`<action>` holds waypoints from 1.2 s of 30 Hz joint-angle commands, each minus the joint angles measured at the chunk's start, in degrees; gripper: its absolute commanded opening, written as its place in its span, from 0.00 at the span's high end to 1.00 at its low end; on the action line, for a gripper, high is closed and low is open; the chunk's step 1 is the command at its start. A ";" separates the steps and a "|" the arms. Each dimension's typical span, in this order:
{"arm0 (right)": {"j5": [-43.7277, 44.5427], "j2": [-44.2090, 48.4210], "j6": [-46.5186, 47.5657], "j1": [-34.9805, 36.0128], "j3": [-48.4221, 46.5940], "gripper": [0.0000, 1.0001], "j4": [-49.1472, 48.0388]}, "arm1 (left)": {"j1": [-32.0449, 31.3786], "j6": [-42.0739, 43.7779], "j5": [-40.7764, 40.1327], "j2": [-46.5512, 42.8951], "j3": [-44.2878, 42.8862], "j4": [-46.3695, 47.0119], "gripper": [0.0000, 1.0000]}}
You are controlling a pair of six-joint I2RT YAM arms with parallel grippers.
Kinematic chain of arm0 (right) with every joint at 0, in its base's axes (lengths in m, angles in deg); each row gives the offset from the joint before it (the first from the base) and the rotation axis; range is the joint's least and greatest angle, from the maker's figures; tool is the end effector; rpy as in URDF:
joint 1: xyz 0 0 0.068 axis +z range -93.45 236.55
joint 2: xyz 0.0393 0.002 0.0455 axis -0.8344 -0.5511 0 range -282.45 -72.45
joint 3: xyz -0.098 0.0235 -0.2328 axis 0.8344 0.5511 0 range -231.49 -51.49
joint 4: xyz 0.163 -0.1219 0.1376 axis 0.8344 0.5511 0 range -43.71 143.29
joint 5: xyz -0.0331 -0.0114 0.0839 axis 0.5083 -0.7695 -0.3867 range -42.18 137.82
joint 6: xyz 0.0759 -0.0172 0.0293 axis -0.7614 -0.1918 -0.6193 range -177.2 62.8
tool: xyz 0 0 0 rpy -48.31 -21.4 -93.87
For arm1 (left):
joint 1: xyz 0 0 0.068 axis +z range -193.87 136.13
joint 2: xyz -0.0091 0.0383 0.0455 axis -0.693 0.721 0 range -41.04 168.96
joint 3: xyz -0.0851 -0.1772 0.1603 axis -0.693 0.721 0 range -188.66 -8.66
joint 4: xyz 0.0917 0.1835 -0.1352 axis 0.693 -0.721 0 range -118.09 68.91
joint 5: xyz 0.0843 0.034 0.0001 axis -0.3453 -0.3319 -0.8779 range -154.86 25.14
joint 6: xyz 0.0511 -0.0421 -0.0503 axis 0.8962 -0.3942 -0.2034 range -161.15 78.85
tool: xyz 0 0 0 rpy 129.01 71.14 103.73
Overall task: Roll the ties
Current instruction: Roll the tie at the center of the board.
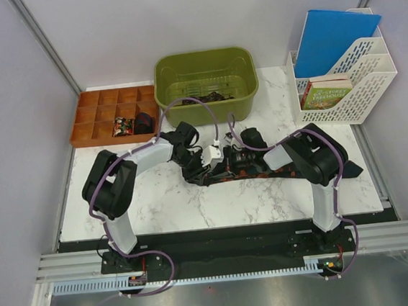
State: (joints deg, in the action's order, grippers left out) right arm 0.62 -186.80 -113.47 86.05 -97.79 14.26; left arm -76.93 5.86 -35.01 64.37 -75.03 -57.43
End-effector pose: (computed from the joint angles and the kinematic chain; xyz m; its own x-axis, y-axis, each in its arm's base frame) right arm 0.2882 0.2243 0.0743 -0.9920 0.0882 -0.0902 -0.0468 0.4068 0.9123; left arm 0.2605 -0.2128 0.1192 -0.1299 0.8416 -0.5243 0.9876 0.0628 -0.1438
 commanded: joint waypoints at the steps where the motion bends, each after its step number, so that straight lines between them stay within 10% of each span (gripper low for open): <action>1: 1.50 -2.02 5.91 -1.72 1.65 1.00 4.08 | 2.91 -1.13 1.87 -1.42 1.68 -0.67 0.55; 12: 1.85 -4.39 8.99 -3.13 3.15 1.00 0.23 | 3.70 -4.55 5.14 -6.79 5.81 8.99 0.27; 16: 1.94 -5.01 8.81 -3.22 3.41 1.00 -0.75 | 2.04 -5.52 2.60 -7.14 7.66 13.57 0.03; 24: 2.11 -5.01 8.28 -3.13 3.68 1.00 -2.07 | -2.80 -6.48 -4.87 -6.00 8.36 17.61 0.01; 36: 1.59 -4.31 6.61 -3.13 3.59 1.00 -3.48 | -7.02 -6.84 -11.12 -2.84 6.69 17.62 0.35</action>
State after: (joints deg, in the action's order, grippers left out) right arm -3.23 -189.47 -109.45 83.32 -95.76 8.23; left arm -83.61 0.37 -42.77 59.82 -66.90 -41.38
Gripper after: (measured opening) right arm 0.011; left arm 0.693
